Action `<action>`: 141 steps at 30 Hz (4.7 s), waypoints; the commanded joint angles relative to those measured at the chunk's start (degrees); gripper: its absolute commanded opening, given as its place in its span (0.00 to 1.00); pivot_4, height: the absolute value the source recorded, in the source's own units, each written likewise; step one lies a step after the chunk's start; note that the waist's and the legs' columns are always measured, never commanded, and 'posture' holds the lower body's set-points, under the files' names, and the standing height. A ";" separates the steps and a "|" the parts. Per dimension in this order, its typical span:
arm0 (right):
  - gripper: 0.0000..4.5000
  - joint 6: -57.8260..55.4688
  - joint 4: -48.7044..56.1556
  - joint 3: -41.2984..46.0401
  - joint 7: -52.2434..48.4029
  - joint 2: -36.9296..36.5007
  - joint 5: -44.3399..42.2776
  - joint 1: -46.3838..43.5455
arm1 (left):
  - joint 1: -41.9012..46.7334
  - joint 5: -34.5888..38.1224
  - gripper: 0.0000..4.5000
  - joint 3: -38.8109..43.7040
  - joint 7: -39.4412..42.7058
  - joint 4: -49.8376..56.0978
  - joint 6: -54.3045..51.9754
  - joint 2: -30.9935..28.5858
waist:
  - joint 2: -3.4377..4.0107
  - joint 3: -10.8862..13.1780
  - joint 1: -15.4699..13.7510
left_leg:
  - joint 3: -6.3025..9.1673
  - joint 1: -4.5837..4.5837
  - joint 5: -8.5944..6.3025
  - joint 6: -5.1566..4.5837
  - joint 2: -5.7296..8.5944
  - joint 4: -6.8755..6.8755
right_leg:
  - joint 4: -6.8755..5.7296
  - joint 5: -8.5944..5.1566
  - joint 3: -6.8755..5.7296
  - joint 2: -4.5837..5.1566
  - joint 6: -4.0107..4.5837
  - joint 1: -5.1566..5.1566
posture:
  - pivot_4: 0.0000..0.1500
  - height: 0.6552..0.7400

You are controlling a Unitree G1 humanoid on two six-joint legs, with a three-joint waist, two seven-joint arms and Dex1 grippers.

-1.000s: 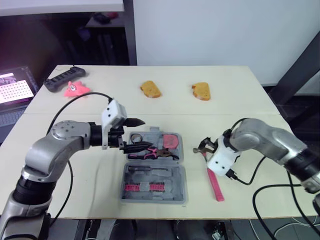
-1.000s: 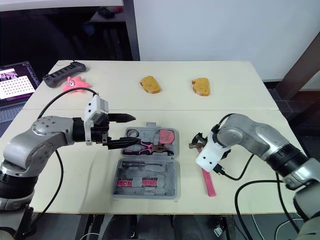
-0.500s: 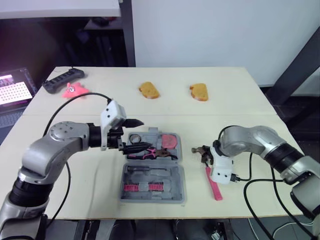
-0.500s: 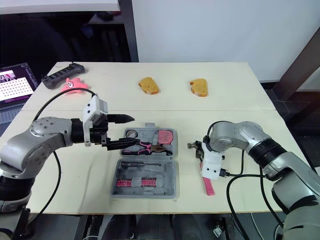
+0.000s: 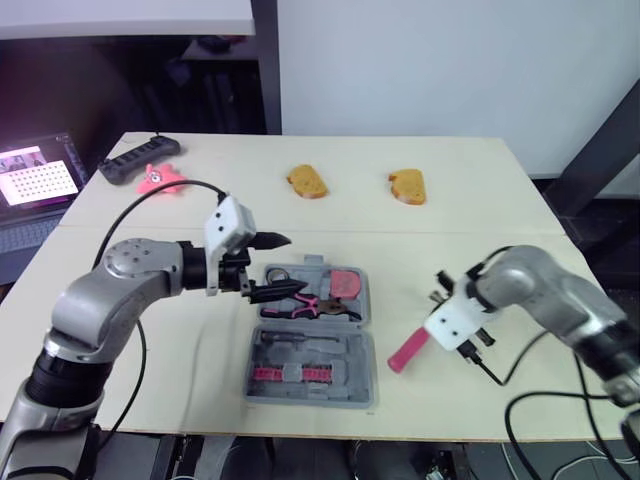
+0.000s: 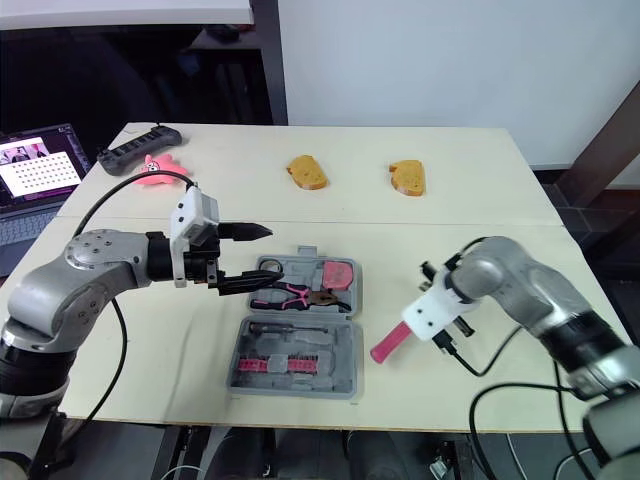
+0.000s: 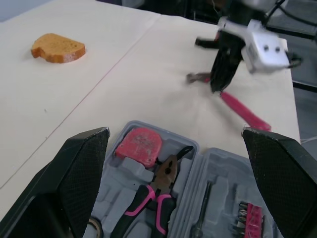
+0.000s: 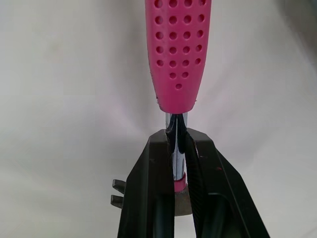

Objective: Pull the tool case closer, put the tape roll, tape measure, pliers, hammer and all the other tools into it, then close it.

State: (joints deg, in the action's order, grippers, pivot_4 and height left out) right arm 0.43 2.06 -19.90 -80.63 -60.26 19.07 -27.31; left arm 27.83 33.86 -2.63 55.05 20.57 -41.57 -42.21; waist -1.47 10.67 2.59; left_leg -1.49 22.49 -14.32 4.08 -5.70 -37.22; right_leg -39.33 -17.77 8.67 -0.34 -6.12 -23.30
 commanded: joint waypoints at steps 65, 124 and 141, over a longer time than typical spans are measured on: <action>0.01 -53.25 15.77 28.04 49.98 31.35 -30.68 23.22 | 2.02 0.17 1.00 -0.36 4.60 -0.28 2.13 0.39 | -0.27 -0.18 1.39 | 0.15 0.94 0.01 0.02 0.01 0.00 | 0.02 0.03 -0.06 -0.07 -0.08 -0.85 | 1.00 0.70; 0.01 -59.84 24.37 -12.54 14.88 11.47 -36.17 -21.60 | -35.98 5.74 1.00 26.87 18.20 2.33 13.90 -10.66 | -0.07 -0.02 1.21 | -0.06 1.05 -0.01 0.00 -0.04 0.10 | 0.00 -0.08 0.03 0.01 0.13 -1.23 | 1.00 0.70; 0.01 -78.05 19.15 -29.14 26.79 27.68 -34.09 -27.12 | -52.87 1.43 1.00 35.95 15.58 4.65 24.14 -4.43 | -0.10 -0.02 1.53 | -0.09 1.19 -0.01 0.00 -0.05 0.03 | -0.01 -0.08 0.00 0.05 0.25 -1.38 | 1.00 0.70</action>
State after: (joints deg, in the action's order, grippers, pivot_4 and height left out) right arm -77.13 19.97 -49.49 -54.51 -33.04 -14.53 -53.65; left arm -24.92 34.40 31.16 70.76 23.76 -18.09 -46.06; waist -1.57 10.66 4.12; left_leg -1.58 23.68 -14.32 4.08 -5.75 -37.17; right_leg -39.35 -17.85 8.66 -0.28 -5.87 -24.71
